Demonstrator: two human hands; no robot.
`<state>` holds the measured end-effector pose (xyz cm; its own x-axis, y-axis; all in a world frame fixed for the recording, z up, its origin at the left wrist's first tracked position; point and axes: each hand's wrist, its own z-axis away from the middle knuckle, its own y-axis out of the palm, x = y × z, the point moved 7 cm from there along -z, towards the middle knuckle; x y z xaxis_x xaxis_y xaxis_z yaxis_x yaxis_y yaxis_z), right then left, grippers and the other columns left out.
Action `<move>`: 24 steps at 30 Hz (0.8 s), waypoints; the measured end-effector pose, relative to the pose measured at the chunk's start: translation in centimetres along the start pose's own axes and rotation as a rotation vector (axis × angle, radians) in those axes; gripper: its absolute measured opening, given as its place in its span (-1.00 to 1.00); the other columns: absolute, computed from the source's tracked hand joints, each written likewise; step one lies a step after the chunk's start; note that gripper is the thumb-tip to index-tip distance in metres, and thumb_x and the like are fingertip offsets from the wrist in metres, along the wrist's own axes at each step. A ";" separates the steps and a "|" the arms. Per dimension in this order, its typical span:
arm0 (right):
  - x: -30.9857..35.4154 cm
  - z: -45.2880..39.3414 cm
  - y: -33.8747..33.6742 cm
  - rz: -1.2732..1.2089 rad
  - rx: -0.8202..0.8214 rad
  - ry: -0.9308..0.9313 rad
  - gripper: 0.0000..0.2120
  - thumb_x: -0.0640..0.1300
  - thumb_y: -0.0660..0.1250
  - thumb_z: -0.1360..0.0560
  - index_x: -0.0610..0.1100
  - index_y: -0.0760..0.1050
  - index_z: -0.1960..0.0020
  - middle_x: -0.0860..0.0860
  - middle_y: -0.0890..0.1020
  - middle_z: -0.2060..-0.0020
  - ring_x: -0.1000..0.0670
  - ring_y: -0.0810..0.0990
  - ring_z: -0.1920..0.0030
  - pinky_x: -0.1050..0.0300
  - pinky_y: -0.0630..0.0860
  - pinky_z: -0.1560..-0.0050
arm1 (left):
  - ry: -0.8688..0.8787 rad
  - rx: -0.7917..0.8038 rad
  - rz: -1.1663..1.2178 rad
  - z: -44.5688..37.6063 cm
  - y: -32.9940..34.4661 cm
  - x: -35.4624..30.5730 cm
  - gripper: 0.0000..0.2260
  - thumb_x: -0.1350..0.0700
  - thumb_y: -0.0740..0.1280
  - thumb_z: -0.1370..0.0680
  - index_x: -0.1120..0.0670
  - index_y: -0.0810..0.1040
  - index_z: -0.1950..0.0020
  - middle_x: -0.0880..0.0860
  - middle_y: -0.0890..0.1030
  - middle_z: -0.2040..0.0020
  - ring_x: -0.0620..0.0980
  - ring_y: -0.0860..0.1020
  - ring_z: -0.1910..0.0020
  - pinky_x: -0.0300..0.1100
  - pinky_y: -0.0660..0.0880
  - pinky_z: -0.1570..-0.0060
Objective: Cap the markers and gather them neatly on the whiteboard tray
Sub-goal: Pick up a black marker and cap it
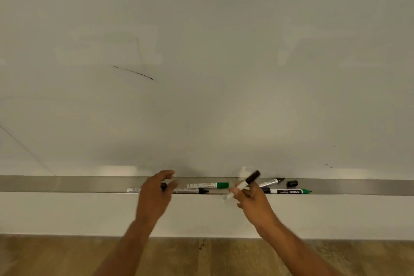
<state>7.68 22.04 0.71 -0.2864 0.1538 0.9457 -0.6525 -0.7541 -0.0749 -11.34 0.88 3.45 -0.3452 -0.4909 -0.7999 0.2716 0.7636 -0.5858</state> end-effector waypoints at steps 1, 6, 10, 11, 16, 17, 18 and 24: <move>-0.7 -0.5 -0.2 -0.141 -0.037 0.084 -0.88 -0.25 0.37 -0.53 -0.16 0.51 -0.05 -0.12 0.68 0.05 -0.04 0.64 0.09 0.06 0.61 0.04 | -0.009 0.009 -0.127 -0.6 -0.8 1.7 -0.76 0.07 0.46 -0.48 0.00 0.61 -0.14 -0.02 0.68 -0.01 -0.04 0.59 0.01 -0.16 0.50 -0.03; -2.5 -2.1 1.7 -0.658 -0.134 0.391 -0.85 -0.36 0.38 -0.49 -0.34 0.53 -0.06 -0.24 0.65 0.04 -0.14 0.66 0.09 0.01 0.63 0.05 | -0.003 0.191 -0.522 -2.1 -1.7 6.6 -0.67 0.04 0.47 -0.46 0.02 0.58 -0.21 0.05 0.63 -0.16 0.13 0.54 -0.14 -0.01 0.53 -0.07; -2.6 -3.2 3.4 -0.712 -0.161 0.428 -0.89 -0.33 0.40 -0.48 -0.34 0.57 0.01 -0.22 0.67 0.13 -0.11 0.69 0.15 0.11 0.69 0.24 | 0.109 0.246 -0.661 -2.6 -1.0 6.7 -0.72 0.07 0.46 -0.45 0.04 0.62 -0.15 0.00 0.61 -0.20 0.11 0.57 -0.08 -0.04 0.50 -0.01; -2.6 -3.5 3.6 -0.710 -0.168 0.434 -0.89 -0.33 0.40 -0.49 -0.35 0.57 0.01 -0.22 0.67 0.14 -0.10 0.69 0.17 0.13 0.68 0.26 | 0.120 0.247 -0.680 -2.7 -0.9 6.8 -0.73 0.08 0.46 -0.46 0.05 0.63 -0.14 0.00 0.60 -0.21 0.11 0.59 -0.07 -0.04 0.50 -0.01; -3.5 -4.5 3.8 -0.689 -0.200 0.433 -0.88 -0.36 0.39 -0.49 -0.35 0.57 -0.02 -0.24 0.66 0.06 -0.11 0.68 0.13 0.08 0.60 0.02 | 0.151 0.248 -0.720 -3.0 -0.5 6.7 -0.77 0.12 0.48 -0.44 0.03 0.65 -0.09 -0.01 0.62 -0.18 0.10 0.62 -0.02 -0.05 0.49 0.06; -3.6 -4.6 3.6 -0.675 -0.202 0.429 -0.89 -0.36 0.39 -0.49 -0.35 0.57 -0.02 -0.24 0.65 0.05 -0.12 0.68 0.12 0.07 0.61 0.01 | 0.159 0.246 -0.719 -3.1 -0.5 6.7 -0.79 0.13 0.49 -0.43 0.04 0.66 -0.05 -0.01 0.63 -0.15 0.10 0.62 0.00 -0.06 0.48 0.09; -3.7 -4.6 3.3 -0.656 -0.204 0.419 -0.90 -0.38 0.38 -0.49 -0.36 0.56 0.00 -0.23 0.65 0.05 -0.12 0.68 0.12 0.08 0.63 0.02 | 0.162 0.245 -0.725 -3.1 -0.5 6.6 -0.80 0.13 0.50 -0.42 0.04 0.66 -0.03 -0.02 0.63 -0.13 0.09 0.62 0.01 -0.08 0.46 0.11; -1.6 -4.5 -3.4 0.019 -0.360 0.081 -0.96 -0.26 0.46 -0.43 -0.17 0.64 0.19 -0.15 0.71 0.25 -0.06 0.64 0.36 0.07 0.61 0.35 | 0.187 0.245 -0.738 -3.3 -0.8 6.4 -0.81 0.12 0.52 -0.37 -0.02 0.58 0.09 -0.08 0.60 0.00 0.03 0.56 0.11 -0.11 0.31 0.15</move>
<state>7.18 27.19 -1.95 -0.3462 0.2031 0.9159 -0.8475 -0.4864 -0.2125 -16.72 -1.49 -0.77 -0.6517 -0.7387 -0.1721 0.0963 0.1445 -0.9848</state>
